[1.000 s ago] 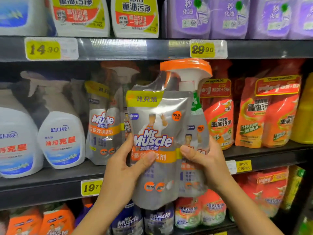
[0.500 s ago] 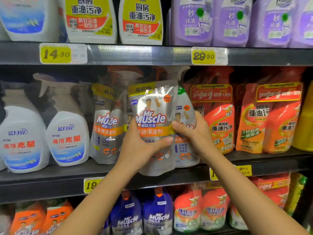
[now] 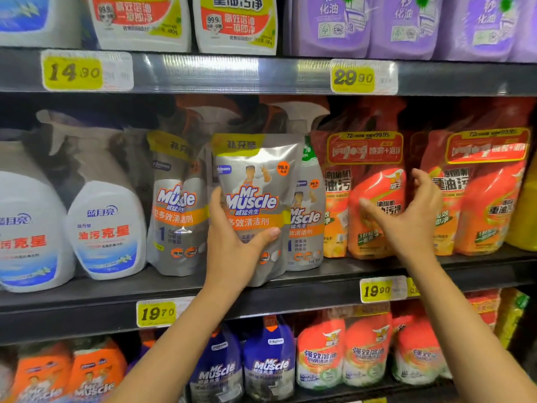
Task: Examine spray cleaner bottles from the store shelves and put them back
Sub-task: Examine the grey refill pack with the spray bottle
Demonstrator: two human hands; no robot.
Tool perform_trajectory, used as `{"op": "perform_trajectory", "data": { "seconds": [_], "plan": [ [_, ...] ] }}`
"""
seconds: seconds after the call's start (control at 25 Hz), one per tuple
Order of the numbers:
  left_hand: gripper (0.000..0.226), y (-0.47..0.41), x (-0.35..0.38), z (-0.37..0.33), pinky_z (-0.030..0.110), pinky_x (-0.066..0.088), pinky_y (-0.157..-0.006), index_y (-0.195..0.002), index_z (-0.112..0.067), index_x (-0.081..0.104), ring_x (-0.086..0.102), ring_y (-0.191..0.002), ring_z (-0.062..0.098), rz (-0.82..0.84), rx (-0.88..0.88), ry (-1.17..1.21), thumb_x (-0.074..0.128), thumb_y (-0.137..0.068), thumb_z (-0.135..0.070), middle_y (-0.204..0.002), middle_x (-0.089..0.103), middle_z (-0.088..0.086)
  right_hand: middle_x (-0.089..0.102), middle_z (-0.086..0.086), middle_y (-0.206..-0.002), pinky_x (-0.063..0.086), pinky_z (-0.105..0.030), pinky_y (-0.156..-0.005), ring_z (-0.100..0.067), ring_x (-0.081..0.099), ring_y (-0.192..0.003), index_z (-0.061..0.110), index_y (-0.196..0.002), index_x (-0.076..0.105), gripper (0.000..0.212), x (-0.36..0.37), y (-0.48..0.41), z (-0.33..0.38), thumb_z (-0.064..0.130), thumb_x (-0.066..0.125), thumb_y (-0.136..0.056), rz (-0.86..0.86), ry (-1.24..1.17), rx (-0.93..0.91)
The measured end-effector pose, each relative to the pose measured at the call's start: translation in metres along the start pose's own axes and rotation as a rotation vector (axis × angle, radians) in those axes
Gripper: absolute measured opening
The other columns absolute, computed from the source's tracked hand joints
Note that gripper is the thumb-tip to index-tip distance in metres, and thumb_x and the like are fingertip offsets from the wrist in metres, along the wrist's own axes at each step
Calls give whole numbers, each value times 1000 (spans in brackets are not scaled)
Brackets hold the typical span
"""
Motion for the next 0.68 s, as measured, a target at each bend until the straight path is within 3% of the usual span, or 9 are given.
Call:
{"op": "perform_trajectory", "data": {
  "seconds": [0.12, 0.2, 0.28, 0.48, 0.68],
  "plan": [
    [90, 0, 9, -2, 16, 43, -92, -135, -36, 26, 54, -115, 10, 10, 45, 6, 84, -67, -21, -127, 53, -9, 28, -7, -152, 25, -50, -111, -28, 21, -139, 19, -150, 17, 120, 17, 0, -8, 57, 82, -56, 106, 84, -1],
    [91, 1, 13, 1, 16, 40, -96, -139, -31, 26, 50, -120, 13, -15, 45, -18, 83, -69, -25, -131, 48, -7, 31, -6, -151, 27, -50, -109, -29, 23, -137, 23, -149, 18, 123, 19, -4, -9, 57, 85, -52, 82, 60, -4],
    [99, 4, 16, 4, 9, 32, -96, -147, -26, 19, 41, -126, 12, -51, 26, -45, 82, -70, -29, -136, 41, -5, 35, -7, -148, 30, -49, -107, -32, 27, -135, 20, -148, 21, 121, 17, -7, -9, 55, 86, -53, 33, 79, -19],
    [98, 6, 27, 3, 30, 25, -108, -149, -16, 20, 23, -135, 13, -119, 29, -108, 80, -72, -32, -147, 28, 6, 39, -8, -146, 34, -47, -103, -35, 31, -131, 16, -148, 25, 112, 14, -5, -7, 49, 86, -60, -41, 156, -90],
    [102, -1, 45, 4, 32, 18, -110, -151, -19, 11, 17, -139, 16, -73, 15, -132, 77, -76, -35, -152, 23, 7, 36, -17, -147, 37, -48, -102, -38, 33, -132, 10, -144, 32, 101, 11, -2, 0, 44, 85, -65, -106, 235, -169]
  ]
}}
Point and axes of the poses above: each hand's wrist, its own y-axis away from the middle knuckle, its own x-axis out of the palm, z = x × y, the point moved 9 cm from there along -y, towards the middle knuckle
